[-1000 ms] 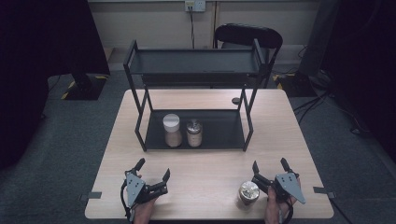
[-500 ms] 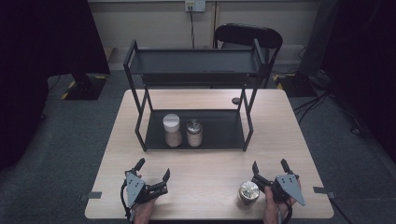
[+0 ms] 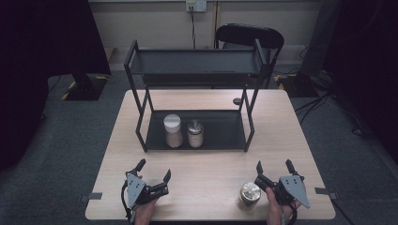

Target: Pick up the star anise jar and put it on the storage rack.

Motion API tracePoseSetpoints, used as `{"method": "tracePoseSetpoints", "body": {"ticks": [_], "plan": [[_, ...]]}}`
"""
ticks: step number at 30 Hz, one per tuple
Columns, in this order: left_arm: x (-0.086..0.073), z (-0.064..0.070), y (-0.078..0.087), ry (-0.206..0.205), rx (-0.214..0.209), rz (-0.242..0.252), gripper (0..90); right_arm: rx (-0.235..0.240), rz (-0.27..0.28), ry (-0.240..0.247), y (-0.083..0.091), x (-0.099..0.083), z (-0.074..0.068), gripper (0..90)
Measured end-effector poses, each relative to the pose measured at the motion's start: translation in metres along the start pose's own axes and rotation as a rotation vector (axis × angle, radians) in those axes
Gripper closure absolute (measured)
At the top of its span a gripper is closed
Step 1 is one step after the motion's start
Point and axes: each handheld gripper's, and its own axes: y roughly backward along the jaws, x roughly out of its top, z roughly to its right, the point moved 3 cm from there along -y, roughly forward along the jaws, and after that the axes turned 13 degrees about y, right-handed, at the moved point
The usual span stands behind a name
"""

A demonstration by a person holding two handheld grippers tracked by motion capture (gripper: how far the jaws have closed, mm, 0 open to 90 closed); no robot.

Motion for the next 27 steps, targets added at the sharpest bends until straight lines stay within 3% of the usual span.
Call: {"method": "tracePoseSetpoints", "body": {"ticks": [14,27], "plan": [[0.000,0.000,0.000,0.000,0.000,0.001,0.7,0.005,-0.015,-0.028,0.005,0.018,0.004,3.2],[0.000,0.000,0.000,0.000,0.001,0.001,0.7,0.062,0.009,-0.063,0.018,0.034,0.008,3.3]]}}
